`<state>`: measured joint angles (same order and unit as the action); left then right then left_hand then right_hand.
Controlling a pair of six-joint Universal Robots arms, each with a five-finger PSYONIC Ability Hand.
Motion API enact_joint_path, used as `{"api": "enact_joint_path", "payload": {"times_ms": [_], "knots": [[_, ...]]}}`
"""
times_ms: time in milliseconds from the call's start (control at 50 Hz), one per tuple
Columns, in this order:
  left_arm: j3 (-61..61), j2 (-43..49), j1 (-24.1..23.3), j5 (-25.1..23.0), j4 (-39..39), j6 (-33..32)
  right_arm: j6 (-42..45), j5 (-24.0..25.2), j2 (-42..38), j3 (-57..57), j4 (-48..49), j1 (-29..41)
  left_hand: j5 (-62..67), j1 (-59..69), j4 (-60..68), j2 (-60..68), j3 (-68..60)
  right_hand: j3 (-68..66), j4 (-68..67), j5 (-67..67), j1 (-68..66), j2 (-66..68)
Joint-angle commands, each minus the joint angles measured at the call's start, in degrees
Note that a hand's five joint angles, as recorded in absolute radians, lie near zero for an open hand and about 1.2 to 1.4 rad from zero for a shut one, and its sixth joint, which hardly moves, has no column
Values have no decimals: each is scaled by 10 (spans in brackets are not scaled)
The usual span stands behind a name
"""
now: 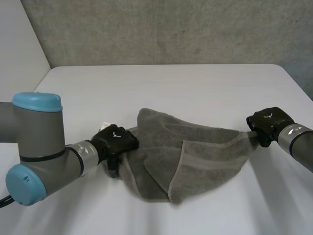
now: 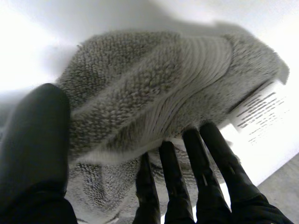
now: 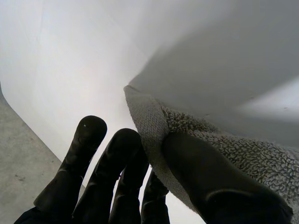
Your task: Fold the towel.
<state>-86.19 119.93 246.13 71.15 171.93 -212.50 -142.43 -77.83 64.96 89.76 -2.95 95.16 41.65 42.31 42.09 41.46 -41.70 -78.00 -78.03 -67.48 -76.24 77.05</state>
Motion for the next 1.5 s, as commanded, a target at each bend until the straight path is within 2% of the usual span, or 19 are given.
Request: {"api": "enact_joint_path", "payload": {"times_ms": [20,140,340,380,400,420,480,520,640,720,860,1080,1200,1260,1280,1300,1340,1420,1500], "knots": [[7,8,-6,3,8,4,0,-1,0,-7,1,-12,199,292,295,301,-298,-20,-20,-25,-38,30],[9,0,-3,4,8,7,12,-3,-11,-24,-19,-31,279,372,374,380,-378,-20,-20,-25,-38,30],[-20,-36,1,2,8,14,105,-7,-6,-50,-89,-115,284,377,379,385,-383,-20,-20,-25,-38,30],[-29,-44,-1,1,9,17,109,7,-6,-50,-136,-98,284,377,379,385,-383,309,309,304,291,-299],[-29,-44,-1,1,10,17,109,7,-6,-49,-137,-98,284,377,379,385,-383,311,311,306,293,-301],[-31,-44,-5,1,9,19,94,22,-5,-50,-140,-77,284,377,379,385,-383,444,444,439,426,-434],[-33,-45,-11,2,9,20,46,64,16,-48,-123,-40,282,375,378,384,-382,549,550,544,532,-540],[-33,-45,-15,2,10,21,22,84,37,-47,-112,-26,282,375,378,384,-382,550,550,544,532,-540],[-33,-45,-21,2,10,22,-10,140,83,-46,-96,27,282,375,378,384,-382,540,540,534,522,-530],[-33,-45,-21,2,10,22,-3,147,78,-52,-94,73,282,375,378,384,-382,535,535,529,517,-525],[-31,-45,-21,2,11,22,79,144,-14,-94,-113,146,282,375,378,384,-382,523,523,518,505,-513],[-31,-54,-19,3,24,22,102,136,-142,-190,-175,152,283,377,379,385,-383,469,469,464,452,-460],[-30,-55,-18,3,34,24,102,136,-155,-207,-188,152,284,377,379,385,-383,420,420,415,403,-411],[-26,-55,-16,3,45,33,101,136,-157,-215,-188,152,284,377,379,385,-383,282,282,277,265,-273],[-21,-55,-14,4,48,38,101,136,-157,-220,-188,152,284,377,379,385,-383,184,184,179,166,-174],[-15,-55,-14,4,53,44,101,136,-157,-220,-188,152,284,377,379,385,-383,183,183,178,165,-173],[-4,-55,-13,5,57,49,94,135,-153,-240,-184,152,284,377,379,385,-383,-19,-19,-24,-37,29],[30,-54,-11,8,65,60,57,125,-149,-273,-162,156,284,377,379,385,-383,-20,-20,-25,-38,30],[116,-50,-1,15,87,107,-19,91,-101,-305,-21,153,284,377,379,385,-383,-20,-20,-25,-38,30]]}}
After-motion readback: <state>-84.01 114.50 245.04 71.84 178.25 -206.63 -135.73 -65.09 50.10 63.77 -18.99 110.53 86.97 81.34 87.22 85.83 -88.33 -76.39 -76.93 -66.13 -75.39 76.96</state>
